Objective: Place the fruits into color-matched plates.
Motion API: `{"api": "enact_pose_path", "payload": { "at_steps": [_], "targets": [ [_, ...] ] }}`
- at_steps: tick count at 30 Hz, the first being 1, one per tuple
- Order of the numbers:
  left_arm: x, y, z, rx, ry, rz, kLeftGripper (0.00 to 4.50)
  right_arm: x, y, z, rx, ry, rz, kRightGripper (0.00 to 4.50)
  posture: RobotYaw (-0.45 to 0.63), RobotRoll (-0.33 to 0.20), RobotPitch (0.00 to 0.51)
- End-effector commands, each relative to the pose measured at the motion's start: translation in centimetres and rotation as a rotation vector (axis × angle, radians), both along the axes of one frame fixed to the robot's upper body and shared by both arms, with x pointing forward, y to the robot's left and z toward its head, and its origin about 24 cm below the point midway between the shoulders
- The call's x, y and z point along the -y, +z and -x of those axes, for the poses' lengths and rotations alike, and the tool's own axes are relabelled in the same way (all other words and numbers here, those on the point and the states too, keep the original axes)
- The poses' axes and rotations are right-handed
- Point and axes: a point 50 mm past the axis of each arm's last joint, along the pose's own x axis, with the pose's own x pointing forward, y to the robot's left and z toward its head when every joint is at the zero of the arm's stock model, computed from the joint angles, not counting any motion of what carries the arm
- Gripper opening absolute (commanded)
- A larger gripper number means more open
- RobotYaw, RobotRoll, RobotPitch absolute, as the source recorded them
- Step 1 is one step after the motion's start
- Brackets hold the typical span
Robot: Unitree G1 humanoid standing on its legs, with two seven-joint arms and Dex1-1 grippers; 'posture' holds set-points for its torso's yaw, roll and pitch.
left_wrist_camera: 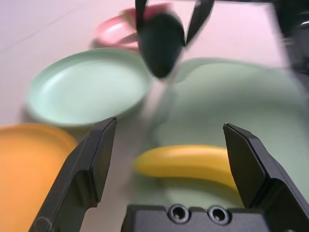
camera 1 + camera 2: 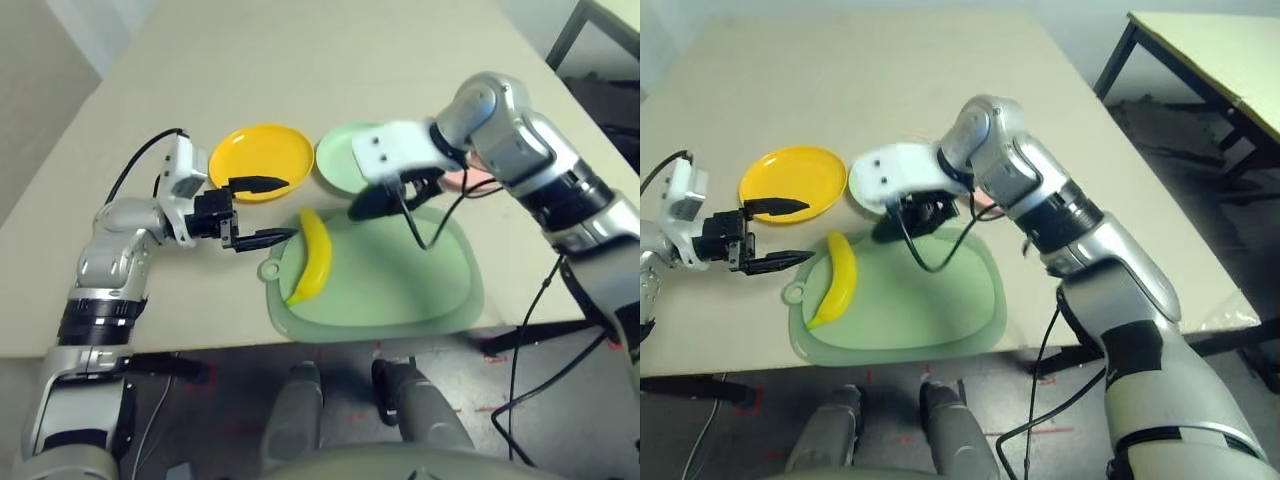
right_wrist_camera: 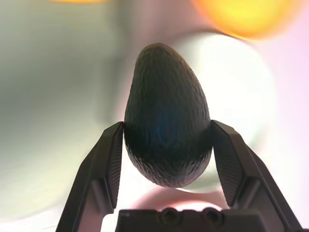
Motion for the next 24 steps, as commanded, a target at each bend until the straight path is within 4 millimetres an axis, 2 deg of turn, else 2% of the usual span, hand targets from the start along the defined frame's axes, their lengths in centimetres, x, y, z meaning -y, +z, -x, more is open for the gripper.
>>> {"api": "enact_pose_path", "payload": {
  "at_steps": [1,5,10,13,14,18,24],
  "targets": [
    [-0.1,-0.4,-0.6,-0.007,0.080,-0.008,4.50,0.6,-1.2,-2.0,0.044,-0.085,-0.033,2.95,0.04,0.000,0.175],
    [0.1,-0.5,-0.7,0.000,0.100,-0.002,4.50,1.2,-3.3,-3.1,0.060,-0.155,-0.036,2.95,0.05,0.000,0.178],
    [0.1,-0.6,-0.6,0.003,0.106,0.005,4.50,1.8,-5.7,-3.5,0.068,-0.197,-0.024,2.95,0.07,0.000,0.177],
    [0.1,-0.7,-0.5,0.002,0.110,0.008,4.50,2.1,-6.2,-3.6,0.084,-0.201,-0.025,4.05,0.07,0.000,0.175],
    [0.1,-0.7,-0.4,0.001,0.111,0.008,4.50,2.1,-6.2,-3.6,0.087,-0.202,-0.031,4.45,0.07,0.000,0.175],
    [0.0,-0.9,-0.4,0.001,0.110,0.003,4.50,2.4,-5.6,-3.6,0.095,-0.197,-0.043,4.49,0.07,0.000,0.172],
    [-0.1,-0.6,-0.5,0.014,0.090,-0.010,4.50,3.7,-1.8,-3.2,0.083,-0.150,-0.186,4.49,0.07,0.000,0.174]
  ]
}}
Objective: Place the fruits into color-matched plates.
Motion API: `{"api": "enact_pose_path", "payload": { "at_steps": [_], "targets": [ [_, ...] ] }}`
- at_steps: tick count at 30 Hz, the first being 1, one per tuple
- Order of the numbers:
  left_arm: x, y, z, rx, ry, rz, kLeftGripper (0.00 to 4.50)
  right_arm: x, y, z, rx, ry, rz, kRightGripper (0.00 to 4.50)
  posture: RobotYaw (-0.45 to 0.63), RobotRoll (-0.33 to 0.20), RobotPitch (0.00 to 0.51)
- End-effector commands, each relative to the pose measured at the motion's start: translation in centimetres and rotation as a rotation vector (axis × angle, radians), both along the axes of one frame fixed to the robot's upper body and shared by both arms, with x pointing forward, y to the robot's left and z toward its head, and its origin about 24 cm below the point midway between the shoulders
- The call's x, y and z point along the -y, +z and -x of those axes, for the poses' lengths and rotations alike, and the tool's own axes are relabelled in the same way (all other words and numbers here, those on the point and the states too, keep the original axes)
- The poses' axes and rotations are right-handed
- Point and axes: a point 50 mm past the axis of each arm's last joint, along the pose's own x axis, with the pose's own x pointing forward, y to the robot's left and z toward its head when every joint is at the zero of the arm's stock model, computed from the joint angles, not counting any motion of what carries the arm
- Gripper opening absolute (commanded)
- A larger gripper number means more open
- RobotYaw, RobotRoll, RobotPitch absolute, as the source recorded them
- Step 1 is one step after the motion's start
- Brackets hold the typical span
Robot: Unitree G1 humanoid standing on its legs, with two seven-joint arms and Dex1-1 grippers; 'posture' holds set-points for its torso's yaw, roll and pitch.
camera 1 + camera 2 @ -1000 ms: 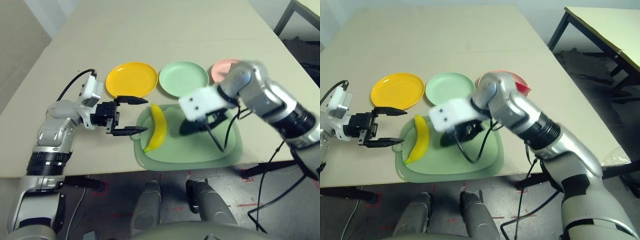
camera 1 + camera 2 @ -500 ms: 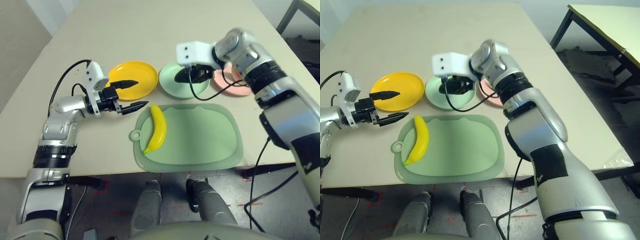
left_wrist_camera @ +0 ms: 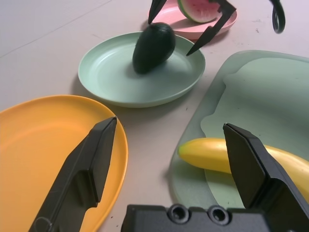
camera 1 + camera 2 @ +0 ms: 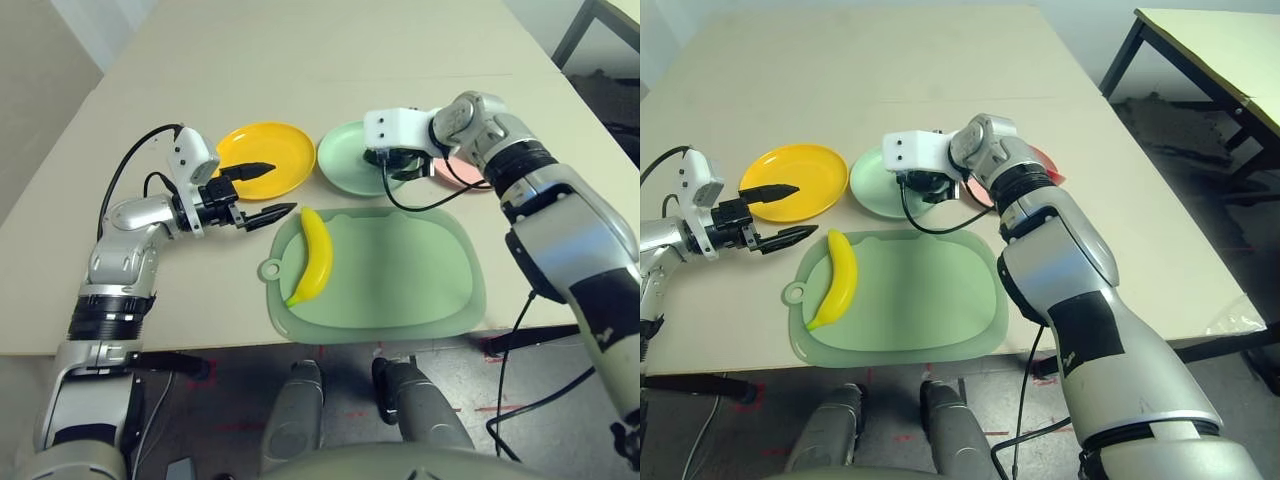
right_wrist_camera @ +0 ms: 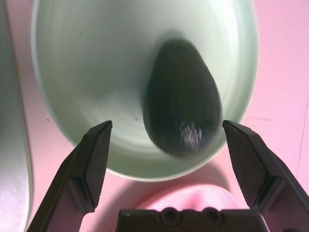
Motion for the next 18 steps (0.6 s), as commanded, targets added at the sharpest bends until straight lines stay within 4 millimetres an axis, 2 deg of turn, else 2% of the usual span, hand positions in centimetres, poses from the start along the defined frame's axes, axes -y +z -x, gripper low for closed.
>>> {"api": "enact_pose_path", "payload": {
  "at_steps": [1,5,9,12,13,15,18],
  "targets": [
    [-0.2,0.0,0.1,0.003,-0.022,-0.033,4.50,0.3,3.3,0.7,-0.008,0.069,-0.154,4.49,0.07,0.000,0.177],
    [-0.5,0.0,0.3,0.002,-0.034,-0.046,4.50,2.5,5.2,2.1,-0.016,0.055,-0.365,4.49,0.06,0.000,0.181],
    [-0.9,0.3,0.3,0.004,-0.033,-0.053,4.50,4.5,3.6,6.3,-0.104,0.003,-0.620,4.49,0.04,0.000,0.189],
    [-1.2,0.8,-0.1,0.024,-0.042,-0.099,4.50,4.9,0.4,10.8,-0.205,-0.004,-0.795,4.49,0.02,0.000,0.194],
    [-1.2,0.8,-0.2,0.037,-0.049,-0.154,4.50,5.4,-1.2,12.0,-0.230,-0.049,-0.828,4.49,0.02,0.000,0.193],
    [-1.4,0.7,-0.4,0.053,-0.064,-0.227,4.50,5.8,-3.0,13.5,-0.249,-0.116,-0.855,4.49,0.03,0.000,0.192],
    [-1.7,1.6,-0.7,0.089,-0.087,-0.301,4.50,6.0,-6.9,17.0,-0.321,-0.119,-0.926,4.49,0.01,0.000,0.189]
  ]
}}
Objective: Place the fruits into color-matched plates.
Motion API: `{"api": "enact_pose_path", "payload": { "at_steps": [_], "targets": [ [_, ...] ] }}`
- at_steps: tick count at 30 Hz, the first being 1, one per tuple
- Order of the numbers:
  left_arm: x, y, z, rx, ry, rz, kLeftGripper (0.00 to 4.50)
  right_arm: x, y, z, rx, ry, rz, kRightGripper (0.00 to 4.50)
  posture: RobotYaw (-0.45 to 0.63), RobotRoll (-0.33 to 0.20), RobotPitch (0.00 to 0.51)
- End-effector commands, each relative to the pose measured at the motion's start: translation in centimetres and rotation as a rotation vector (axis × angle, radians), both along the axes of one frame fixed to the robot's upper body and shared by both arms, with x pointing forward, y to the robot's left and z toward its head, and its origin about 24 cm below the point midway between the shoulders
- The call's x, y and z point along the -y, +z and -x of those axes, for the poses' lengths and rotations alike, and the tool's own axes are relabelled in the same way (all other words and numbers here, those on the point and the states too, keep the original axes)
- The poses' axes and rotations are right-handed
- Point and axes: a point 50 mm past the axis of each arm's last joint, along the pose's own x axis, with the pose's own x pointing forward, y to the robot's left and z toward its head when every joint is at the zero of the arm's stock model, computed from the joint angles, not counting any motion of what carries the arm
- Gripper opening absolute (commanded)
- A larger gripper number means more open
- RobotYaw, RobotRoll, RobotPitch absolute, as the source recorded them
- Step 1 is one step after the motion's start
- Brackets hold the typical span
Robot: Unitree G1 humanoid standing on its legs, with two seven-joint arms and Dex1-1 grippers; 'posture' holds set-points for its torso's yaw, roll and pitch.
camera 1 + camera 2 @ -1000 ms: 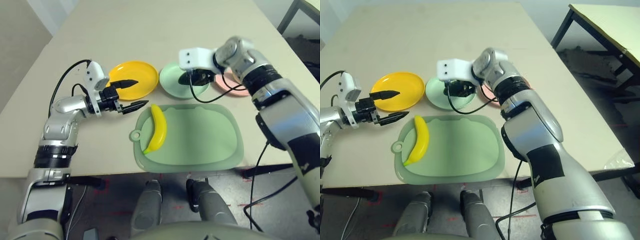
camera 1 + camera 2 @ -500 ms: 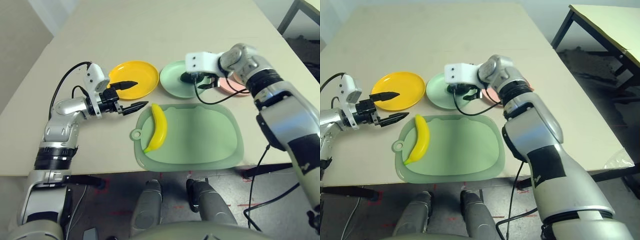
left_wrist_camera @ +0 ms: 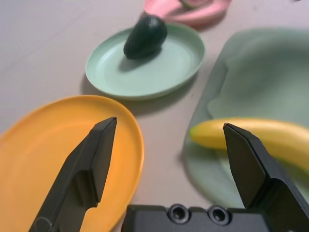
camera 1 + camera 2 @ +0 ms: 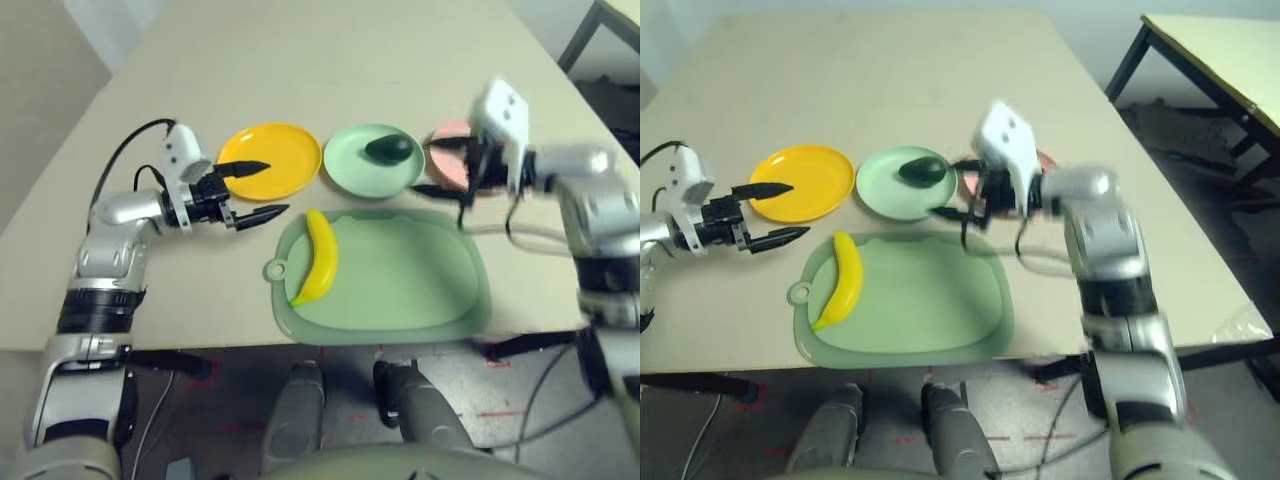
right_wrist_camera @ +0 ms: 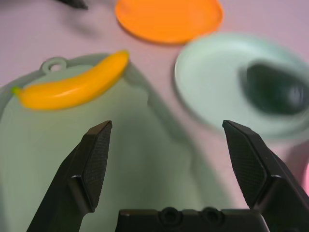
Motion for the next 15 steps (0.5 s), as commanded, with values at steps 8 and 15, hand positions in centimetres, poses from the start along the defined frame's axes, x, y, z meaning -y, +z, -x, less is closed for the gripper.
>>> {"api": "enact_pose_path", "payload": {
  "at_steps": [8,15],
  "targets": [
    [1.3,1.9,0.2,0.083,-0.376,-0.422,4.50,0.3,-4.1,4.7,0.091,0.109,-0.127,4.49,0.02,0.000,0.184],
    [6.7,2.8,-0.1,0.238,-0.733,-0.625,4.50,0.6,-4.2,4.8,0.155,0.131,-0.147,4.49,0.04,0.000,0.182]
  ]
}}
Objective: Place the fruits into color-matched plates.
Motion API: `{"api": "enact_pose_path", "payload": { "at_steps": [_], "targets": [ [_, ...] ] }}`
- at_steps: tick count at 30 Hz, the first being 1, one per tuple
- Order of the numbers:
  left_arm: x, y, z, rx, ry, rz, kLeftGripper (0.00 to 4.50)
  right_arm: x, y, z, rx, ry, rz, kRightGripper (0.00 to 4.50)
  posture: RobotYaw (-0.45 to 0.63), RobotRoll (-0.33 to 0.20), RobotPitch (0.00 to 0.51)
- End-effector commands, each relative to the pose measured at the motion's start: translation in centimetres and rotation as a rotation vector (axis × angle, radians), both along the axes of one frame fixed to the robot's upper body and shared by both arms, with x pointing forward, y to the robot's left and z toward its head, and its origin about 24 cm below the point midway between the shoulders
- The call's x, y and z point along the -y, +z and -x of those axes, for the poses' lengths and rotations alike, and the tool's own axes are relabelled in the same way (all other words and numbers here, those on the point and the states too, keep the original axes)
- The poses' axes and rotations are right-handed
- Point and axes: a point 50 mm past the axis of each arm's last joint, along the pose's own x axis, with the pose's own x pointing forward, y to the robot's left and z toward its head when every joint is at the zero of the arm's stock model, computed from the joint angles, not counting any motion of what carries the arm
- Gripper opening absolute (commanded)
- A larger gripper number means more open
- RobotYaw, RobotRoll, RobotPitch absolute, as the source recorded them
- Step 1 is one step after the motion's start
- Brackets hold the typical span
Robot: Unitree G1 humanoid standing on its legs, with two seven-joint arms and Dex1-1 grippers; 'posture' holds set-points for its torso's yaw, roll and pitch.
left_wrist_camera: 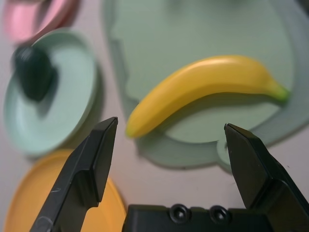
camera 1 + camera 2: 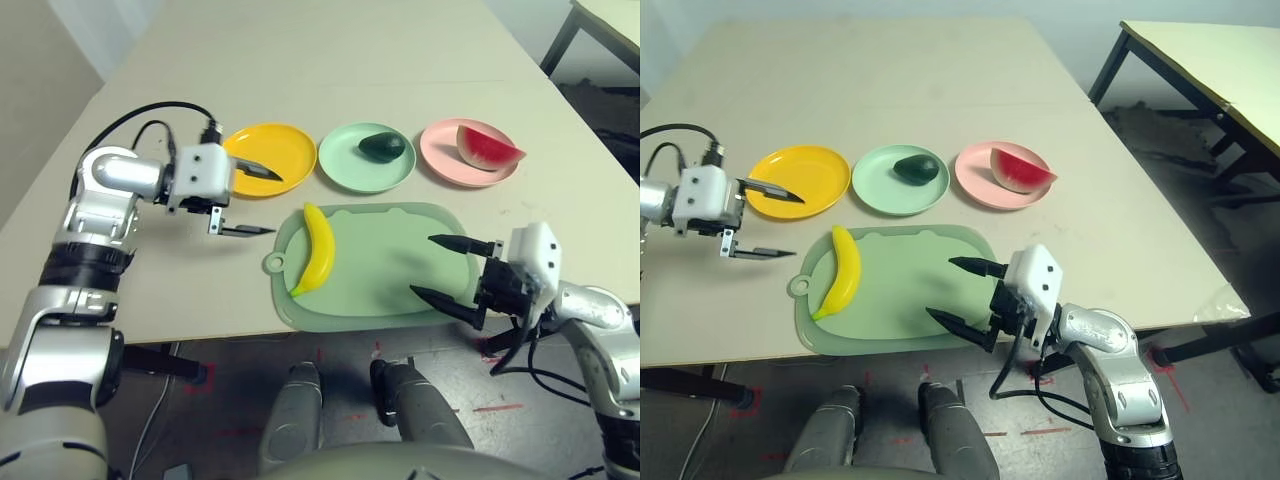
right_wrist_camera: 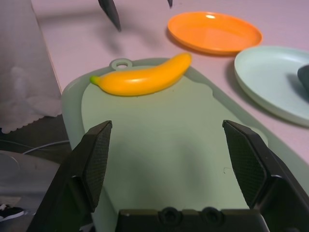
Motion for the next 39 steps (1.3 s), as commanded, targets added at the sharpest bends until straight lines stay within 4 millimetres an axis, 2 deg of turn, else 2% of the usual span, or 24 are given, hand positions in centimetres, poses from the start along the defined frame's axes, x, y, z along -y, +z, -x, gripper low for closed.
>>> {"api": "enact_pose_path", "payload": {
  "at_steps": [1,6,17,22,26,28,33,35,39],
  "targets": [
    [2.5,-0.1,-0.2,0.045,-0.157,-0.061,4.50,0.1,-0.2,0.1,0.021,-0.004,-0.017,4.49,0.03,0.000,0.182],
    [5.0,-1.3,-0.9,0.058,-0.282,-0.127,4.50,0.9,-0.5,0.0,0.039,-0.074,-0.038,4.49,-0.01,0.000,0.186],
    [7.6,-3.5,-2.2,0.073,-0.420,-0.265,4.50,0.6,-0.7,0.0,0.041,-0.098,-0.049,4.49,-0.06,0.000,0.190],
    [7.7,-4.5,-2.2,0.053,-0.440,-0.318,3.27,0.8,-0.6,0.3,0.043,-0.106,-0.039,4.50,-0.08,0.000,0.186],
    [6.9,-5.5,-2.3,0.025,-0.439,-0.425,1.84,0.8,-0.2,0.5,0.059,-0.103,-0.022,4.50,-0.09,0.000,0.178],
    [6.8,-5.6,-2.3,0.020,-0.437,-0.433,1.66,0.6,-0.1,0.6,0.060,-0.098,-0.023,4.50,-0.09,0.000,0.178],
    [6.6,-4.6,-2.7,0.032,-0.396,-0.408,1.66,0.4,-0.5,1.1,0.043,-0.085,-0.010,4.50,-0.09,0.000,0.174],
    [6.1,-3.3,-3.2,0.037,-0.327,-0.375,1.66,0.4,-0.6,1.2,0.039,-0.083,-0.013,4.50,-0.09,0.000,0.174],
    [4.1,0.7,-4.5,0.068,-0.107,-0.262,1.66,0.0,-0.6,1.3,0.036,-0.089,-0.036,4.50,-0.07,0.000,0.177]
  ]
}}
